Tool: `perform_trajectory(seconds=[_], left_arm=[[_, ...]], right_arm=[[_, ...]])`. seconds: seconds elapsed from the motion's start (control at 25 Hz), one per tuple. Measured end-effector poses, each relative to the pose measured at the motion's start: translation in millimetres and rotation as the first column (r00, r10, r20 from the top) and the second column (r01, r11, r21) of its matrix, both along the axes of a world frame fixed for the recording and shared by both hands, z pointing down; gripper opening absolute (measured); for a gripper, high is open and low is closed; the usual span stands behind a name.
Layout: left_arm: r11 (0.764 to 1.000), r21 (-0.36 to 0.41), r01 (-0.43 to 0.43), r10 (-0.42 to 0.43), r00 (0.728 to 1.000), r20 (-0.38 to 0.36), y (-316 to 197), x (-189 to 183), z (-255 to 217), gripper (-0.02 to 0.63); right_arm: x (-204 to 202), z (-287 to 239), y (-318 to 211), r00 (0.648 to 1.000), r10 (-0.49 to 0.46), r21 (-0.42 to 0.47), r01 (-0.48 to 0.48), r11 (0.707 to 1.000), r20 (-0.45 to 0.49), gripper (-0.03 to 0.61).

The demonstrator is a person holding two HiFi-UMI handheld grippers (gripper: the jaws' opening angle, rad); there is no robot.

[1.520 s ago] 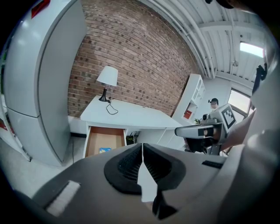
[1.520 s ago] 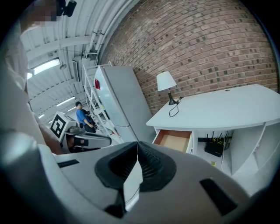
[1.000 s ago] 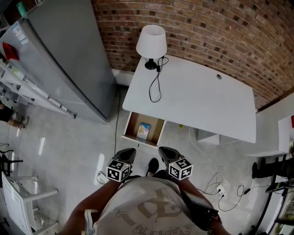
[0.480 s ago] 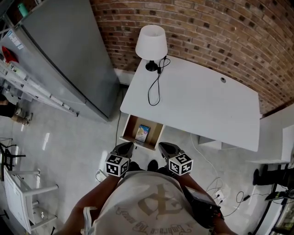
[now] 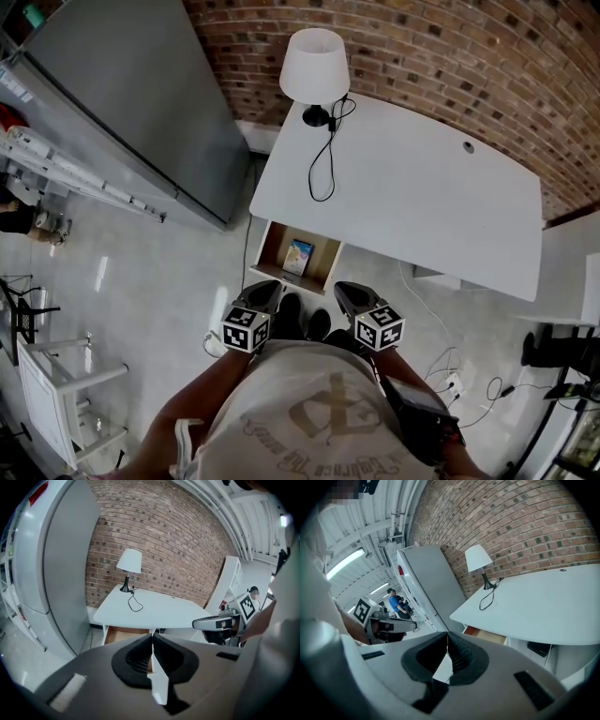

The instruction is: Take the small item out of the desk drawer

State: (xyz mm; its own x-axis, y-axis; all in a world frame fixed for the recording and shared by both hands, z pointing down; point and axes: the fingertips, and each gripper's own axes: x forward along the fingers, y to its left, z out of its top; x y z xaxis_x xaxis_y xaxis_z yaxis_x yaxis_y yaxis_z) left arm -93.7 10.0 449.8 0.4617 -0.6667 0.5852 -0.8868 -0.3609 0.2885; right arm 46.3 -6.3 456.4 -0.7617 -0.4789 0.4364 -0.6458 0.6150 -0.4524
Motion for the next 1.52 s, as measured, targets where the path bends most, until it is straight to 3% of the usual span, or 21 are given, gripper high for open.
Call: perform_trajectory(seconds=[0.2, 0.4, 0.68, 1.04, 1.52], left_arm=[[1.0, -0.025, 0.005, -0.004, 1.0, 0.006, -18, -15, 9, 0.014], [0.998, -0.026, -0.062, 0.062, 0.998, 0.01, -44, -19, 11, 0.006], [0.985, -0.086, -0.149, 0.147, 0.989, -0.029, -59, -19, 32, 0.006], [0.966, -0.146, -0.214, 0.208, 0.977, -0.055, -76, -28, 59, 0.006], [0.937, -0.217, -0.273, 0.272, 0.962, -0.037, -76, -31, 93, 0.006]], right_arm=[[3, 2, -10, 0.998, 0.064, -0.009, -0.064, 0.998, -0.015, 0.006], [10, 5, -21, 0.99, 0.132, -0.019, -0.133, 0.991, -0.045, 0.006], [3, 12, -29, 0.978, 0.195, -0.033, -0.198, 0.98, -0.08, 0.006], [-1, 19, -29, 0.948, 0.29, -0.059, -0.299, 0.952, -0.127, 0.006], [-16, 39, -23, 0.932, 0.335, -0.104, -0.351, 0.931, -0.142, 0.006]])
